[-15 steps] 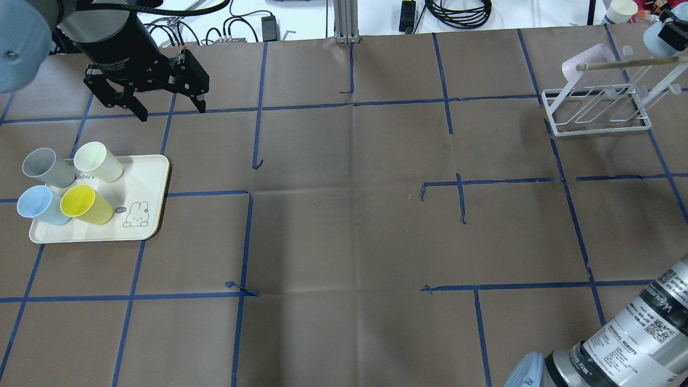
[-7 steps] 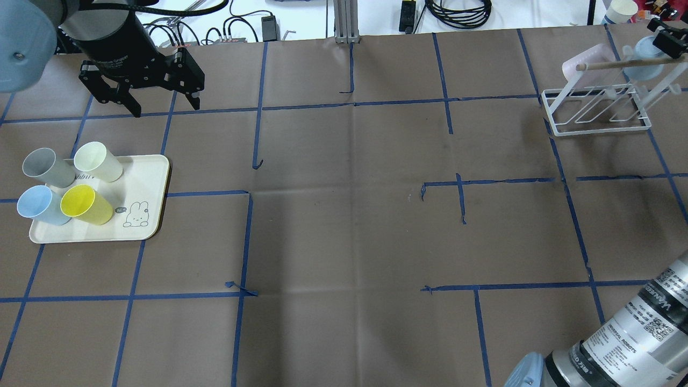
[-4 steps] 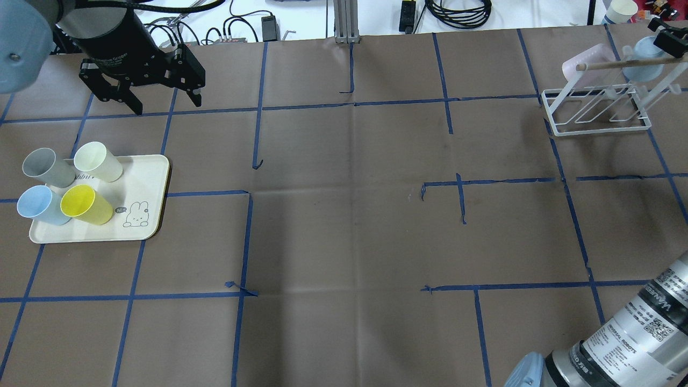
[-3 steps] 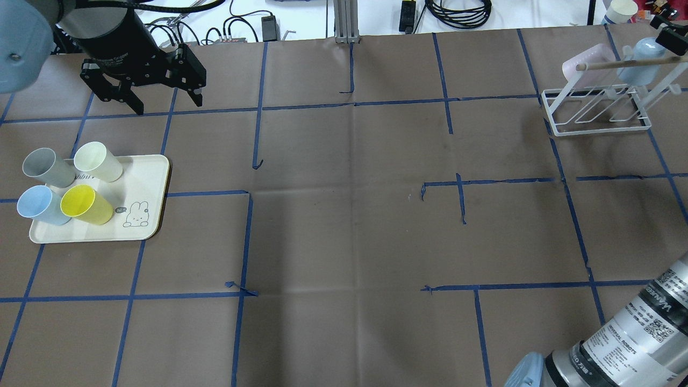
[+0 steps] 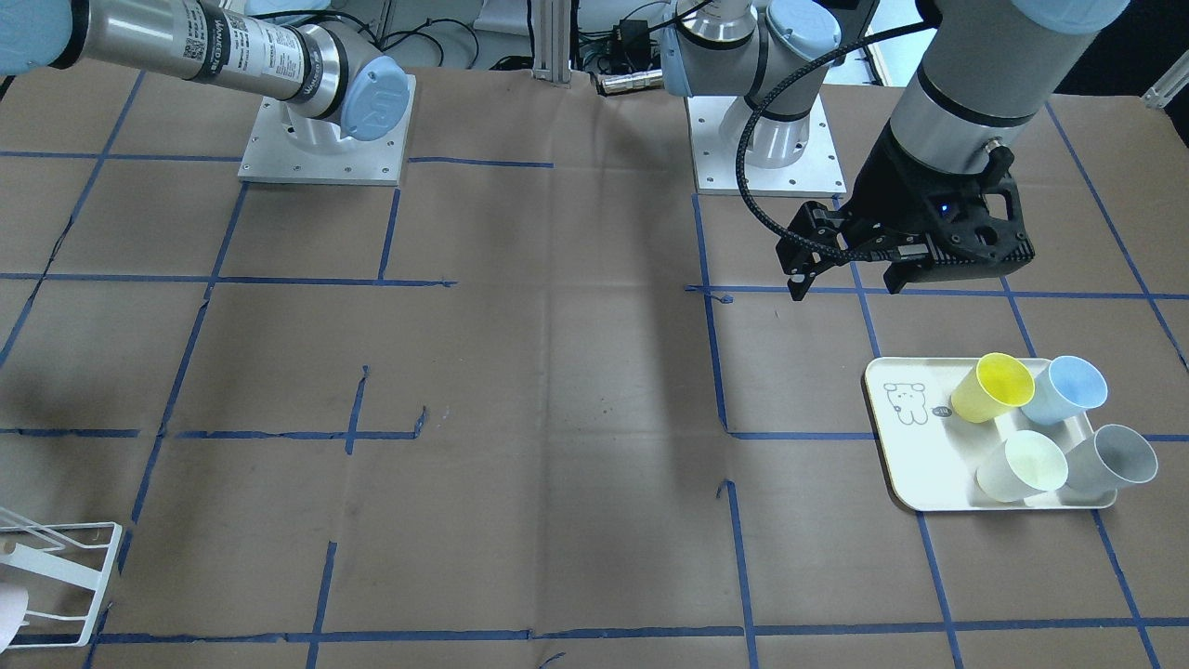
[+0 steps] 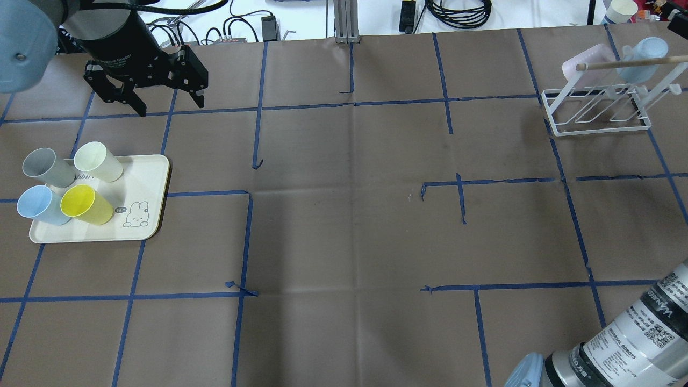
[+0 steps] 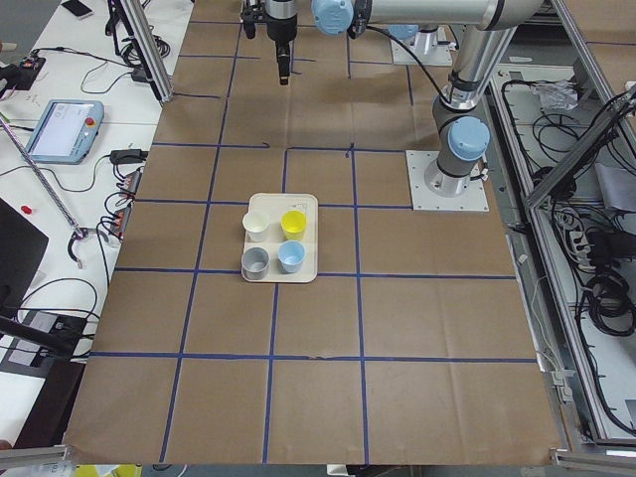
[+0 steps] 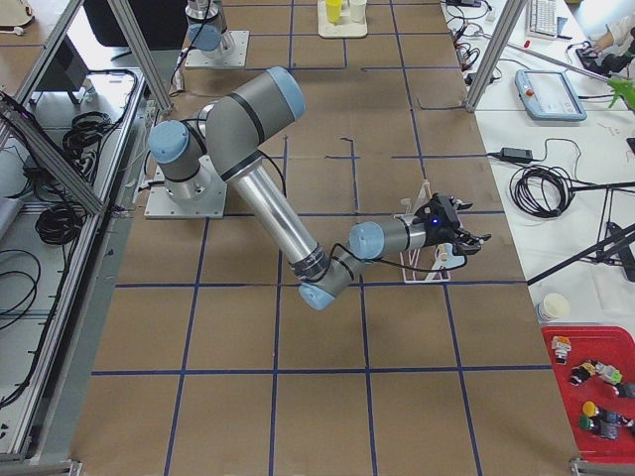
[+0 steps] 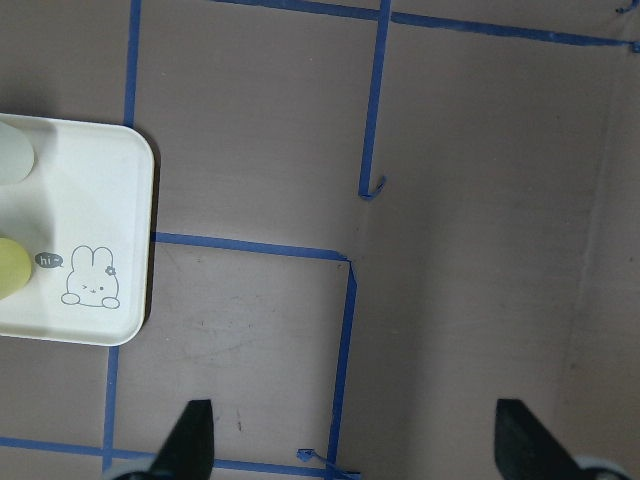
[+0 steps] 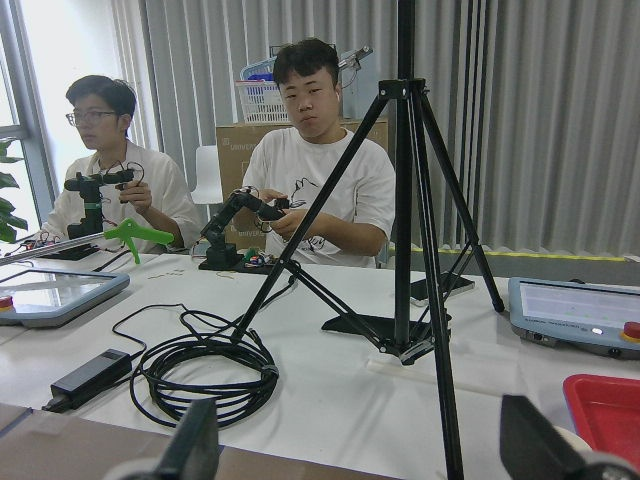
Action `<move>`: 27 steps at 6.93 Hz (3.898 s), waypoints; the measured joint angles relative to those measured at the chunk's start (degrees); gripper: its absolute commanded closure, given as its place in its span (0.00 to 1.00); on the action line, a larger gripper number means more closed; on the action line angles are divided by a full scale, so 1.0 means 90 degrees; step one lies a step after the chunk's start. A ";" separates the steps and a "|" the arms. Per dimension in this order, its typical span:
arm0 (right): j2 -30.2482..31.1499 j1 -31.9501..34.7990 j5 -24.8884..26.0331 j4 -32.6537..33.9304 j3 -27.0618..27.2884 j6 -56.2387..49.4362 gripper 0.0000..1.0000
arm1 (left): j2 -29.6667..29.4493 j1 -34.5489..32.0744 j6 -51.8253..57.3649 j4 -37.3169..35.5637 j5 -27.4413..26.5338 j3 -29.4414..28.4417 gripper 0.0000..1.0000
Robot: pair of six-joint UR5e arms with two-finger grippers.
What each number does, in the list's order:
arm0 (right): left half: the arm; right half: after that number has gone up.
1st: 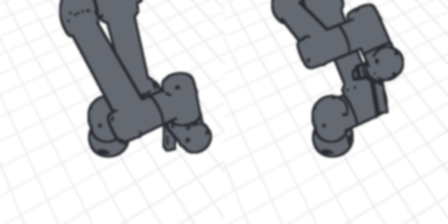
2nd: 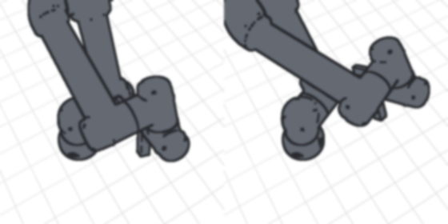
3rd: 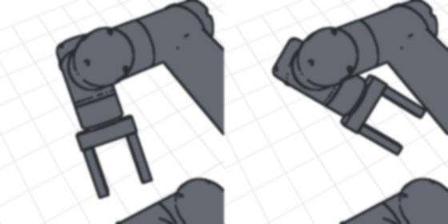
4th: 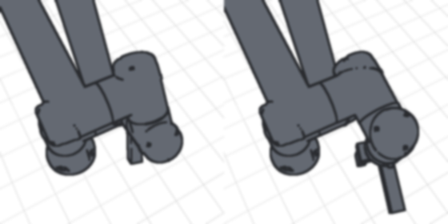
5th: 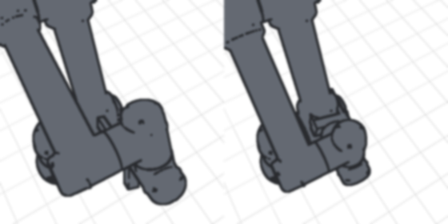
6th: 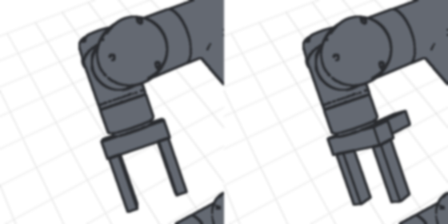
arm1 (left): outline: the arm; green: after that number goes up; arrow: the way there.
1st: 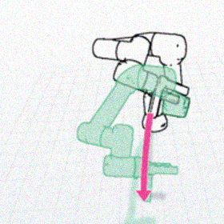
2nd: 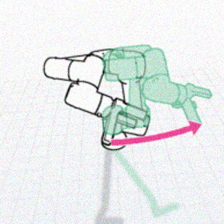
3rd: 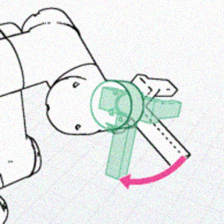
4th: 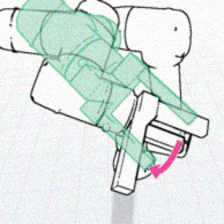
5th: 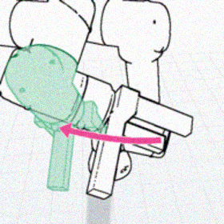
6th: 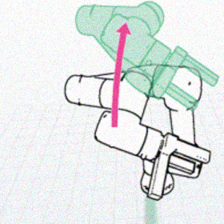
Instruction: Transfer IKEA cup to right arm and place on rack
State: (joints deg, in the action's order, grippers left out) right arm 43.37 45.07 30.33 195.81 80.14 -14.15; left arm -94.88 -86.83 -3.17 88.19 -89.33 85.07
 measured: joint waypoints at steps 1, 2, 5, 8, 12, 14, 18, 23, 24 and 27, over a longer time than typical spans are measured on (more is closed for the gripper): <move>0.0195 0.0000 0.0008 -0.0685 0.0014 -0.0110 0.00 | -0.0020 0.0000 0.0001 0.0000 -0.0004 0.0001 0.01; 0.0407 -0.0003 0.0055 -0.1474 0.0013 -0.0332 0.00 | -0.0049 0.0000 0.0001 0.0001 -0.0008 0.0001 0.01; 0.1114 0.0092 0.0887 -0.3800 -0.0008 -0.1209 0.01 | -0.0082 0.0000 0.0007 -0.0004 -0.0010 0.0001 0.01; 0.2055 0.0611 0.2303 -0.6261 -0.0034 -0.1908 0.01 | -0.0071 0.0000 0.0017 -0.0004 -0.0004 0.0001 0.01; 0.3295 0.1691 0.3819 -0.9172 -0.0082 -0.1887 0.00 | -0.0083 0.0000 0.0020 0.0003 0.0003 0.0001 0.01; 0.3867 0.2321 0.4389 -1.0493 -0.0084 -0.1838 0.00 | -0.0093 0.0000 0.0021 0.0005 0.0003 0.0001 0.01; 0.4566 0.3931 0.5567 -1.1872 0.0080 -0.0958 0.00 | -0.0102 0.0000 0.0021 0.0005 0.0003 0.0001 0.01; 0.4773 0.5698 0.6244 -1.2332 0.0723 0.0300 0.00 | -0.0114 0.0000 0.0011 0.0001 0.0003 0.0000 0.01; 0.4902 0.5713 0.6315 -1.2388 0.0745 0.0403 0.00 | -0.0108 0.0000 0.0013 0.0001 0.0003 -0.0001 0.01; 0.5209 0.5626 0.6481 -1.2350 0.0935 0.0877 0.00 | -0.0101 0.0000 0.0020 0.0003 0.0003 0.0000 0.01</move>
State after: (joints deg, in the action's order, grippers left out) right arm 90.25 95.71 88.66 84.66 88.56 -6.26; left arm -95.78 -86.83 -2.99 88.22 -89.30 85.06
